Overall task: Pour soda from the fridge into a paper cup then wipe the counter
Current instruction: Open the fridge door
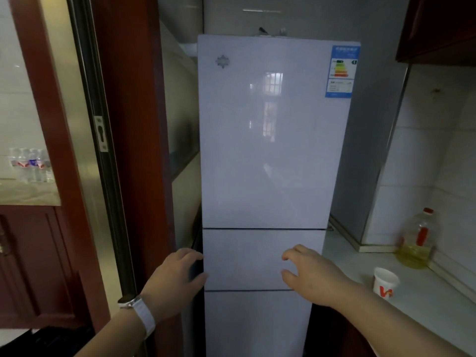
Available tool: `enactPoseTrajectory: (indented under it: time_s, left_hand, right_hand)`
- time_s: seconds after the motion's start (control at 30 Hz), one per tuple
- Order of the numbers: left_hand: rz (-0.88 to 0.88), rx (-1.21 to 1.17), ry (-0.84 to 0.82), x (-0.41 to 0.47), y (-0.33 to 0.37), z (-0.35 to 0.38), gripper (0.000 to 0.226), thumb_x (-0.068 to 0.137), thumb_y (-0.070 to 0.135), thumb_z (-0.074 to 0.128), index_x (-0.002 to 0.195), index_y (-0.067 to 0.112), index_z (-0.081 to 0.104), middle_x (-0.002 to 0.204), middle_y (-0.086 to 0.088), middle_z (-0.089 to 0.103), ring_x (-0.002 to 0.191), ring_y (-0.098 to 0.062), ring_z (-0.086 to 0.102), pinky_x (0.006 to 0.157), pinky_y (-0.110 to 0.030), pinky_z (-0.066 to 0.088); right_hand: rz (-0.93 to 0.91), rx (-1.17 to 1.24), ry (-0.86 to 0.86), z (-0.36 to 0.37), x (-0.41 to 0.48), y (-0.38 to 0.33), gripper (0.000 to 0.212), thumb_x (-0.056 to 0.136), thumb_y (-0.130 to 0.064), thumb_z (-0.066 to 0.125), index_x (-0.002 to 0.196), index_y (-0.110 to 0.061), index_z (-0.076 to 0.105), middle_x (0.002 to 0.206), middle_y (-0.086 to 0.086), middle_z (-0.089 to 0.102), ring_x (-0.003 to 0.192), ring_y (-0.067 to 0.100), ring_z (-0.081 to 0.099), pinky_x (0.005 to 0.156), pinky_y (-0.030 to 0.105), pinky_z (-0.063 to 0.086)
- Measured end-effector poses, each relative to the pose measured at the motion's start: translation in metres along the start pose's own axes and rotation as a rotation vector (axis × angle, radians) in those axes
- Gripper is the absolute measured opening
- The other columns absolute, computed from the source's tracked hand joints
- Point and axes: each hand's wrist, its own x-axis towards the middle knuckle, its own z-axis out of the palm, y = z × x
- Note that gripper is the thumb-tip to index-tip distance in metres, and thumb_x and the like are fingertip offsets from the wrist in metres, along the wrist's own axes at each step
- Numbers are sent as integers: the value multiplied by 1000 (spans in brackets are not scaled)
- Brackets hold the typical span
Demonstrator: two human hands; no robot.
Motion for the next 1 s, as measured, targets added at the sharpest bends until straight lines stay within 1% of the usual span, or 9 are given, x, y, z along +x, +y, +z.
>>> enactPoseTrajectory:
  time_s: [0.33,0.43,0.5,0.6,0.67,0.77,0.8,0.9,1.0]
  left_hand:
    - [-59,-37,-54,88,-10,41,48,93,47,56,137,29,49,141,13,45,128,-5,42,102,-15,32]
    - [-131,-182,-52,132,-2,56,39,92,41,61,129,27,55,128,13,50,115,-2,47,94,-11,33]
    - [-225,-339,-36,165,1,64,28,91,37,65,117,29,58,121,11,54,112,-8,54,92,-17,43]
    - [-357,-611,75,212,9,64,22,92,25,66,112,25,55,115,-2,59,102,-15,59,74,-14,48]
    - [-436,-761,178,241,14,60,25,93,22,64,114,21,51,112,-8,58,98,-21,60,71,-21,49]
    - [-508,-959,334,274,17,51,42,84,36,70,119,20,50,110,-11,61,100,-33,64,90,-48,54]
    - [-521,-993,370,283,16,47,46,85,38,68,122,20,48,108,-7,61,98,-29,64,90,-49,53]
    - [-520,-1027,464,305,13,37,44,97,34,57,134,21,36,108,3,56,91,-10,57,75,-33,48]
    - [-535,-1060,511,322,14,27,53,99,36,52,145,19,30,122,-1,50,88,-6,53,65,-25,42]
  right_hand:
    - [-80,17,-21,22,112,38,48,98,-49,43,140,-27,43,137,-11,43,121,10,44,99,26,39]
    - [-119,33,-2,24,153,52,48,96,-47,46,139,-26,45,136,-9,45,121,13,46,99,29,41]
    - [-158,34,8,23,180,62,46,97,-46,46,137,-25,46,134,-7,46,120,14,47,98,29,42]
    - [-191,23,40,14,219,78,43,95,-44,48,134,-26,49,132,-5,47,120,16,48,95,29,42]
    - [-222,7,80,3,244,87,43,94,-43,49,133,-26,49,131,-4,48,120,18,48,95,31,42]
    - [-309,-30,143,-14,276,93,46,92,-41,48,135,-24,48,131,-3,47,119,20,48,95,31,42]
    - [-343,-50,166,-19,285,93,47,92,-40,48,136,-23,47,133,-2,46,120,20,47,95,31,41]
    - [-430,-134,222,-33,308,86,52,94,-38,47,142,-20,41,145,3,38,128,23,41,101,32,38]
    - [-476,-209,222,-40,326,79,57,95,-37,45,147,-18,34,158,8,23,140,25,29,112,34,27]
